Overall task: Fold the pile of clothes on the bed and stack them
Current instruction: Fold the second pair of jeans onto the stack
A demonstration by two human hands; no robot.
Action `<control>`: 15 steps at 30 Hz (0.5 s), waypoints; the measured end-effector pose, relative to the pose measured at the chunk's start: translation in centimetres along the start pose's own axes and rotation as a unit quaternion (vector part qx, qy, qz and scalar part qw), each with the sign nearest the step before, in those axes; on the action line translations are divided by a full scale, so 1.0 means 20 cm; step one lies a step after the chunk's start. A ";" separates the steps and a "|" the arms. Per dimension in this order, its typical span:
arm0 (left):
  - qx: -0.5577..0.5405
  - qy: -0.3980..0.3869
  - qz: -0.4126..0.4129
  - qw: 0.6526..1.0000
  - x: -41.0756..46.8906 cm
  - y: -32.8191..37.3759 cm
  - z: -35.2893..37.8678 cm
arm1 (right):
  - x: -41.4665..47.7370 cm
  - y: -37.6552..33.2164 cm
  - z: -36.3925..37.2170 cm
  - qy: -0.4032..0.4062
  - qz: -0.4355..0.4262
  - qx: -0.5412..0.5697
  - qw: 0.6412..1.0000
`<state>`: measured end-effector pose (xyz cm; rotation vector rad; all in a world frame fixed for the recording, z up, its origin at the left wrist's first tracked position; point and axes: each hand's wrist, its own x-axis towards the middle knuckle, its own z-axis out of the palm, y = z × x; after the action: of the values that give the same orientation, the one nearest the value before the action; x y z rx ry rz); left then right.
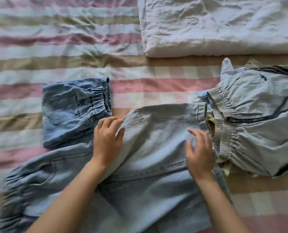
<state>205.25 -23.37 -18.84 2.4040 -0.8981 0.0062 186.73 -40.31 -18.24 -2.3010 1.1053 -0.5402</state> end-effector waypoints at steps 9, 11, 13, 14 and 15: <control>0.087 0.016 -0.352 0.932 -0.56 -0.87 -0.62 | -0.28 -0.82 0.52 -0.247 -0.221 0.072 0.941; -0.010 -0.013 -0.445 0.895 -0.58 -1.01 -0.67 | -0.25 -0.95 0.68 -0.275 -0.250 0.026 0.928; -0.121 -0.045 -0.482 0.867 -0.57 -1.10 -0.69 | -0.22 -1.02 0.84 -0.317 -0.267 -0.077 0.907; -0.158 -0.060 -0.472 0.865 -0.56 -1.12 -0.70 | -0.20 -1.04 0.89 -0.328 -0.267 -0.133 0.896; -0.186 -0.069 -0.453 0.869 -0.56 -1.13 -0.70 | -0.20 -1.05 0.93 -0.331 -0.265 -0.178 0.888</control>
<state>212.83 4.37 -20.63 2.2354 0.2411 -0.6379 207.17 -20.76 -20.52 -2.7832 0.2452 0.3063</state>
